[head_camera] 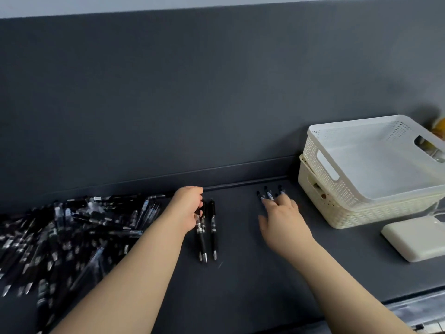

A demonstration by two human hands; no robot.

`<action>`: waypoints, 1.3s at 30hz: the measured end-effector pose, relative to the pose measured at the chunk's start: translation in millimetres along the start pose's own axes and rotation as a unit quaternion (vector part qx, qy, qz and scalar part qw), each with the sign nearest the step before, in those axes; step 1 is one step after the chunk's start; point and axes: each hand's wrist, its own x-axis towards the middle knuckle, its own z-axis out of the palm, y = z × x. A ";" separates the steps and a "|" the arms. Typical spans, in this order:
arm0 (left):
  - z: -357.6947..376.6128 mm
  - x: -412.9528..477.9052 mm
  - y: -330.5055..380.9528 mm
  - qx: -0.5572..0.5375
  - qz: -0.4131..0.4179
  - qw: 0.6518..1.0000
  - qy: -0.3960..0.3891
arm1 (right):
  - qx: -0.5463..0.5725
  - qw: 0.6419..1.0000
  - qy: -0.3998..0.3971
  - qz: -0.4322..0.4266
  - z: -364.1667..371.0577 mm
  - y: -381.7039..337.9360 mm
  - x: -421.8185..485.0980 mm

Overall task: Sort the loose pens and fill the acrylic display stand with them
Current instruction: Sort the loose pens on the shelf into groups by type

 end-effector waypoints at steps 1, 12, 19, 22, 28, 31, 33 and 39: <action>-0.2 0.6 -1.8 0.001 0.003 1.000 -0.001 | 0.027 0.999 -0.019 -0.029 1.2 -8.6 -1.8; -23.3 -33.0 -43.0 -0.014 0.002 0.994 -0.106 | 0.073 0.978 -0.152 -0.126 34.5 -83.3 1.2; -74.6 -21.4 -31.7 0.435 0.224 0.871 0.034 | 0.042 0.984 -0.151 -0.080 36.5 -95.7 2.4; -93.6 -11.0 -21.4 0.575 0.170 0.797 0.075 | 0.043 0.988 -0.131 -0.073 35.7 -98.7 -0.9; -107.3 5.4 -21.6 0.690 0.087 0.712 0.098 | 0.036 0.993 -0.081 -0.079 34.6 -110.9 -12.2; -116.8 7.6 -24.3 0.693 0.100 0.704 0.117 | 0.046 0.993 -0.065 -0.084 35.8 -120.6 -18.6; -122.3 9.3 -21.7 0.703 0.095 0.698 0.101 | 0.058 0.993 -0.060 -0.084 37.9 -127.7 -22.4; -126.7 11.1 -6.5 0.694 0.087 0.713 0.037 | 0.079 0.991 -0.060 -0.090 46.0 -146.6 -31.9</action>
